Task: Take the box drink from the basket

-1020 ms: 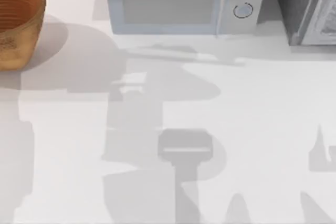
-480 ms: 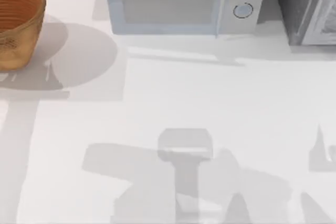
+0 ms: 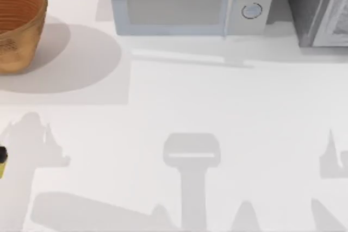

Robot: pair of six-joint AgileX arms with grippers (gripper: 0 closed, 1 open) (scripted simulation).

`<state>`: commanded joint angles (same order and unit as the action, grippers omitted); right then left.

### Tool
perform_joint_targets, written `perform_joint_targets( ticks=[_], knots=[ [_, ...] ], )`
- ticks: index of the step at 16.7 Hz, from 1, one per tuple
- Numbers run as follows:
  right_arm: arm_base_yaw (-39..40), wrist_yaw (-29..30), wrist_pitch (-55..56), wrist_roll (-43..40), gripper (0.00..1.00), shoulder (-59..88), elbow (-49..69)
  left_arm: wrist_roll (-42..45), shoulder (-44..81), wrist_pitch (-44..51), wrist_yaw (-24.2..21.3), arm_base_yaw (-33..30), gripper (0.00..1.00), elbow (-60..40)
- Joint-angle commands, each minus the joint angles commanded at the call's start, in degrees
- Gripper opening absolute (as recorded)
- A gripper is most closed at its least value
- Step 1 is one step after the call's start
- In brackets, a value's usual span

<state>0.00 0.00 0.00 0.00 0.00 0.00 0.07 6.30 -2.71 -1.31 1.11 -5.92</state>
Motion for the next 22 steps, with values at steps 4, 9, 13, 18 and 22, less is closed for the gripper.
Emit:
perform_joint_targets(
  ticks=[4, 9, 13, 18, 22],
  knots=[
    [0.0, 0.0, 0.0, 0.0, 1.0, 0.0, 0.0, -0.07, -6.23, 2.68, 1.3, -1.1, 0.0, 5.86],
    [0.0, 0.0, 0.0, 0.0, 1.0, 0.0, 0.0, 0.03, -6.03, 2.63, 1.27, -0.93, 0.0, 5.89],
    [0.0, 0.0, 0.0, 0.0, 1.0, 0.0, 0.0, -0.75, -0.25, 0.46, 6.54, -5.22, 0.0, 3.55],
    [0.0, 0.0, 0.0, 0.0, 1.0, 0.0, 0.0, -1.77, 16.97, -8.45, 22.73, -18.46, 0.0, -5.81],
    [0.0, 0.0, 0.0, 0.0, 1.0, 0.0, 0.0, -2.51, 35.49, -18.14, 40.75, -32.25, 0.0, -16.14]
  ],
)
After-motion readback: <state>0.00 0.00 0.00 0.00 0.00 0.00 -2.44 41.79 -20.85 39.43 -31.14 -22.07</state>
